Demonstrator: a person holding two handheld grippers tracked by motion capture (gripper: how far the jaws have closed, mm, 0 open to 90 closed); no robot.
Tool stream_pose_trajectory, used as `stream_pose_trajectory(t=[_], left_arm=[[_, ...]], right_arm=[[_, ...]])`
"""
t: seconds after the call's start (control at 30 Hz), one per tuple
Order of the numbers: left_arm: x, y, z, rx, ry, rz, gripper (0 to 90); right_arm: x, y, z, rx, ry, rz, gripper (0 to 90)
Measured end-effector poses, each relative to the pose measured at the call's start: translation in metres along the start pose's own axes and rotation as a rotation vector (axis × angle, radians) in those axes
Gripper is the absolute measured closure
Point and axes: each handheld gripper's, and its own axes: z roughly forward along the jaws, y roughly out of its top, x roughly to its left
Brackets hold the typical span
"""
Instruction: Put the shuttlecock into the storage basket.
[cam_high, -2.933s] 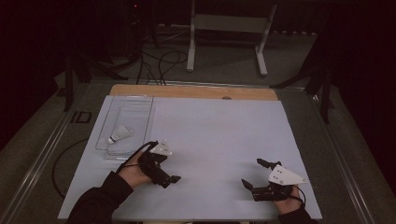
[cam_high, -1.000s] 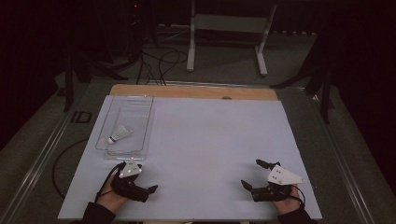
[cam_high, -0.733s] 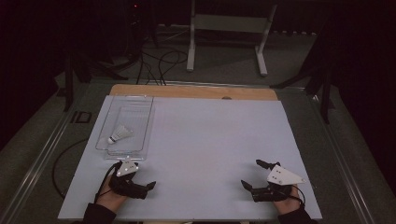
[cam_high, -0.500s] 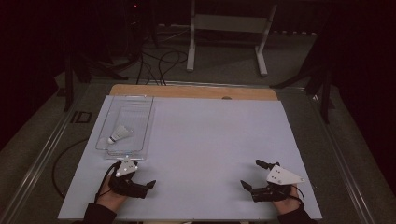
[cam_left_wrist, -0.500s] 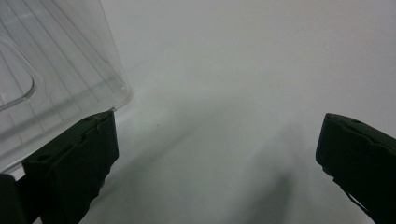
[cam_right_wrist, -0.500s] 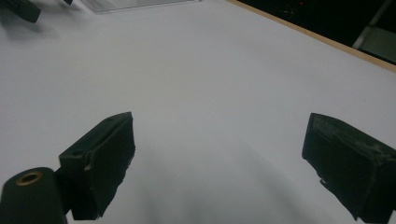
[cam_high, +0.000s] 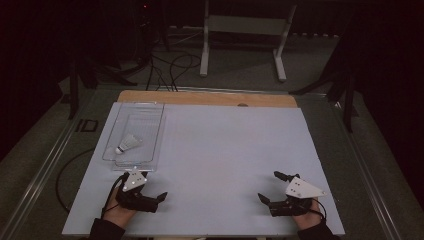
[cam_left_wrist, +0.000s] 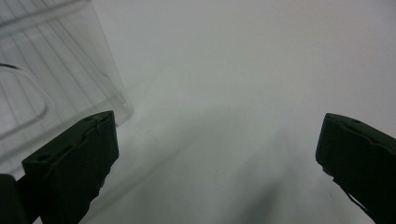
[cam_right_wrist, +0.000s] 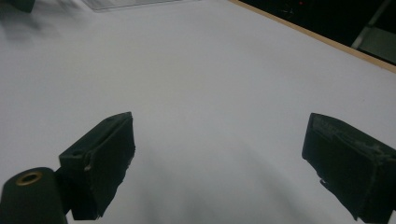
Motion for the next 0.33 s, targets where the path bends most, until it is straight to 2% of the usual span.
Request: stream_pose_trajectory(t=[0.23, 0.33], left_arm=[[0.0009, -0.0006, 0.0006, -0.006, 0.018, 0.014, 0.0], [0.0013, -0.0005, -0.0010, -0.033, 0.028, 0.021, 0.0]], right_arm=[[0.0000, 0.0000, -0.0003, -0.001, 0.000, -0.001, 9.3], [0.0002, 0.0001, -0.0001, -0.001, 0.000, -0.003, 9.3]])
